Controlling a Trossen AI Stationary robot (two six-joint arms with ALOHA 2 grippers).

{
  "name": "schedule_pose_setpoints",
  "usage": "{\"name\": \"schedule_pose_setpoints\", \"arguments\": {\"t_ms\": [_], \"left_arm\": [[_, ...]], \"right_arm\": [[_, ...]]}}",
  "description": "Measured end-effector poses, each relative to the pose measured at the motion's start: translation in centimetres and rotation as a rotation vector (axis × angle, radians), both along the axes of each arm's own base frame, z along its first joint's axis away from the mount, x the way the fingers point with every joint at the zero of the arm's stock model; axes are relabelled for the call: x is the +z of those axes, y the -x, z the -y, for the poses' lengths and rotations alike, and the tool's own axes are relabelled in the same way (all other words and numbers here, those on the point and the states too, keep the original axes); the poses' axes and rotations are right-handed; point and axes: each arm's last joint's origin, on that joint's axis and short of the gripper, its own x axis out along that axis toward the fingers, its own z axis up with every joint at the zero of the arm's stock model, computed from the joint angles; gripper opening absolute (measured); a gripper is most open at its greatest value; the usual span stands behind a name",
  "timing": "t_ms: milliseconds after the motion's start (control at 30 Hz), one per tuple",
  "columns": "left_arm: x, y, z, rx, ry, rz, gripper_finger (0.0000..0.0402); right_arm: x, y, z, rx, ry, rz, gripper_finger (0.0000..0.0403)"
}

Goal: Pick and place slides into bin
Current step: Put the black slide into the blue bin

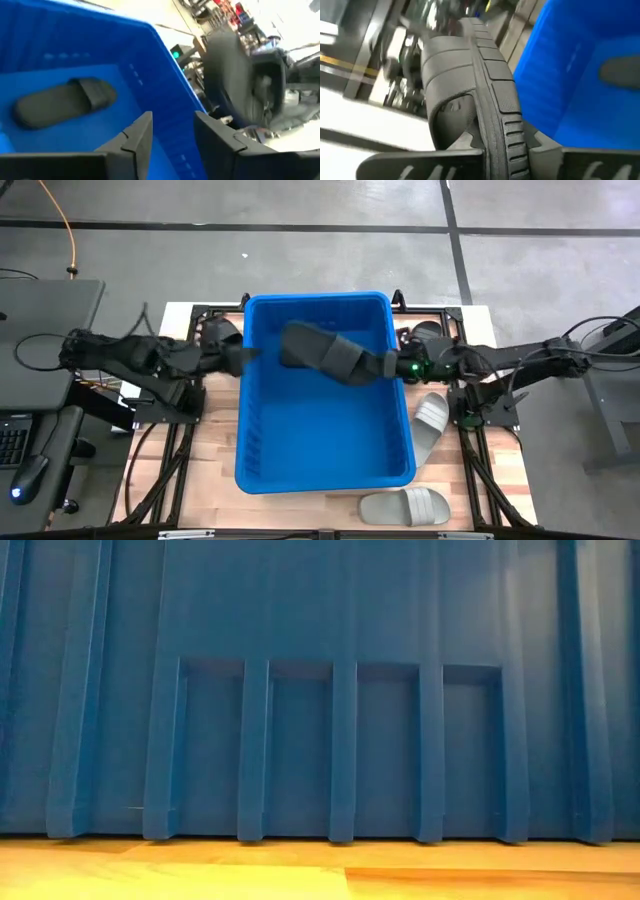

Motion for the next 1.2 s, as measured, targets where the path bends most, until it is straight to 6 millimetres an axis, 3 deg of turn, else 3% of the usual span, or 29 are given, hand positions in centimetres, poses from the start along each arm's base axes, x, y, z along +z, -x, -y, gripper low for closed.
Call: {"name": "schedule_pose_setpoints", "arguments": {"t_ms": [133, 267, 367, 600, 733, 1000, 1200], "left_arm": [[1.1, 2.3, -0.6, -0.029, -0.065, 0.032, 0.0145], [1.0, 4.7, -1.1, 0.001, -0.076, -0.004, 0.0146], [0.7, 6.6, -1.6, 0.045, -0.070, -0.030, 0.0146], [0.5, 8.9, -1.7, 0.019, -0.030, -0.004, 0.0147], [0.6, 9.0, -1.7, 0.003, -0.029, -0.002, 0.0147], [0.6, 9.0, -1.6, -0.015, -0.024, -0.001, 0.0147], [0.7, 8.9, -1.6, -0.024, -0.015, 0.016, 0.0147]], "right_arm": [[0.7, -0.1, 1.3, 0.030, -0.041, -0.057, 0.0015], [0.4, -0.7, 3.1, 0.047, -0.067, -0.301, 0.0015], [2.0, -1.4, 4.6, 0.082, -0.054, -0.353, 0.0015], [3.1, -5.6, 8.8, 0.116, -0.017, -0.508, 0.0015], [0.7, -8.5, 11.1, 0.161, -0.038, -0.668, 0.0015], [-2.0, -13.4, 15.0, 0.224, -0.073, -0.697, 0.0015], [-4.0, -14.7, 17.0, 0.208, -0.124, -0.779, 0.0015]]}}
